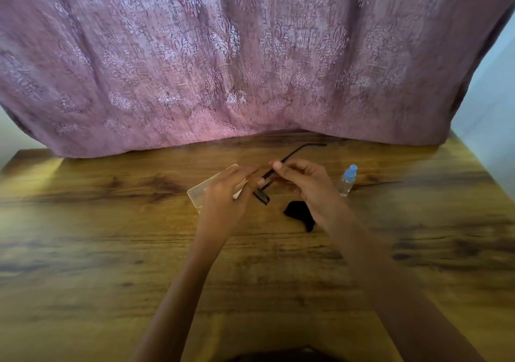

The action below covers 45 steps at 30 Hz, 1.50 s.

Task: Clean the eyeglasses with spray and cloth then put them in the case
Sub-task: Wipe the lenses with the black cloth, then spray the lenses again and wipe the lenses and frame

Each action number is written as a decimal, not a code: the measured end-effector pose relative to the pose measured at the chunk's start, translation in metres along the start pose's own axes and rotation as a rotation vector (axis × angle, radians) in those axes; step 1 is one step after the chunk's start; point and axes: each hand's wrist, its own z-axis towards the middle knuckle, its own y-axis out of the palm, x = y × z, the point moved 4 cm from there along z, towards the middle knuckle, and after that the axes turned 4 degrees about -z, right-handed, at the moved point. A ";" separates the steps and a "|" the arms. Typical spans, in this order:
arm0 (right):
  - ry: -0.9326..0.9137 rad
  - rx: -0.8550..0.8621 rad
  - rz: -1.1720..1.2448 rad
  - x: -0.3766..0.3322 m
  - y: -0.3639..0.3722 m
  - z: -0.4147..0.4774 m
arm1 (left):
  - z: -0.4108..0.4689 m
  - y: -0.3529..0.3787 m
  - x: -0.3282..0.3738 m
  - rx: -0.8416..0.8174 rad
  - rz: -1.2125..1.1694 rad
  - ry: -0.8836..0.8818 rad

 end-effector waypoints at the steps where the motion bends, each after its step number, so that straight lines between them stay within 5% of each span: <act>1: -0.017 0.015 -0.057 0.001 0.003 0.000 | 0.001 -0.001 0.002 0.013 0.048 0.025; 8: -0.151 0.111 -0.336 -0.003 0.016 -0.005 | -0.001 0.007 -0.009 -0.095 0.260 -0.066; 14: -0.302 0.120 -0.466 -0.004 0.016 -0.006 | 0.001 0.016 -0.016 -0.019 0.312 -0.108; 19: -0.369 0.111 -0.996 0.022 -0.008 -0.012 | 0.004 0.021 -0.029 0.052 0.228 -0.212; 27: -0.565 0.685 -1.481 0.043 -0.081 -0.018 | -0.004 0.029 -0.056 0.174 0.000 -0.390; 31: -0.523 0.740 -1.429 0.049 -0.103 -0.007 | -0.004 0.032 -0.061 0.237 -0.043 -0.382; 45: -0.407 0.527 -0.839 0.061 -0.105 0.000 | -0.007 0.037 -0.056 0.359 -0.162 -0.285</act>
